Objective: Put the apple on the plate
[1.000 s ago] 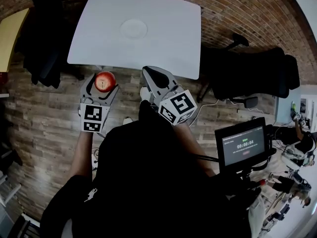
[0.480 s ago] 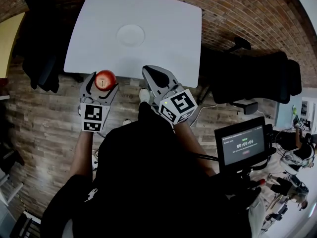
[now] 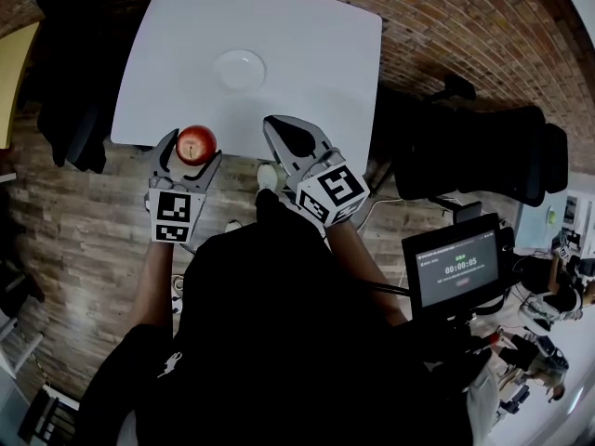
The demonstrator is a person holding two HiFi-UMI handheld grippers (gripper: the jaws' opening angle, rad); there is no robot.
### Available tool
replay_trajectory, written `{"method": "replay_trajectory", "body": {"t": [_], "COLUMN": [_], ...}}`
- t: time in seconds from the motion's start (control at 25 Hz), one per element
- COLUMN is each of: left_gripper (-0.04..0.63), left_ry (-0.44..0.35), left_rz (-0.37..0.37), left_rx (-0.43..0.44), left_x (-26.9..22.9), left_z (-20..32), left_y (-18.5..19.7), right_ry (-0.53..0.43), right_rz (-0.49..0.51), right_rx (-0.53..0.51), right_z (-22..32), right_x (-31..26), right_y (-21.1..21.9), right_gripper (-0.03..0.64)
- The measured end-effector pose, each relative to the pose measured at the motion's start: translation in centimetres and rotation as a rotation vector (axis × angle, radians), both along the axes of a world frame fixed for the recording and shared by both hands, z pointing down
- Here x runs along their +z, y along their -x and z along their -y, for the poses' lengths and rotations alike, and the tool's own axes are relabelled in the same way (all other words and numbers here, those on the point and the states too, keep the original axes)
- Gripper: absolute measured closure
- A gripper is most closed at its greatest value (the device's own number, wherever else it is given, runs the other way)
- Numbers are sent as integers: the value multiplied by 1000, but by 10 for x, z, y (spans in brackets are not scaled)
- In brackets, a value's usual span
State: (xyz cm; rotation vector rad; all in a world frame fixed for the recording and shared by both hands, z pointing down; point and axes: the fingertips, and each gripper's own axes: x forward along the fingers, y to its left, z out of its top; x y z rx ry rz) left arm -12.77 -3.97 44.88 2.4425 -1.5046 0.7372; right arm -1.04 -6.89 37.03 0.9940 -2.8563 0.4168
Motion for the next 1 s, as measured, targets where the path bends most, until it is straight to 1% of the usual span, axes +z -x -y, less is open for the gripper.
{"method": "replay_trajectory", "body": {"t": [0.24,0.4,0.48,1.0], "left_gripper": [202,202,202,202], "left_ry": [2,12,13,-3], "left_rz": [10,18,19,31], "left_rx": [5,5,2,-39], "left_x": [-2,2,5,-2], "left_z": [31,67,77,77], "left_y": [-21,-57,-67,-68], "right_ry": [8,22,22,-1], "right_rz": [6,18,23,40], "right_rx": [-3,-5,-10,-79], "right_z": [31,67,77,83], "right_x": [2,9,11,6], "right_y": [-21,-56,-67,-56], "right_gripper": [614,613,612,612]}}
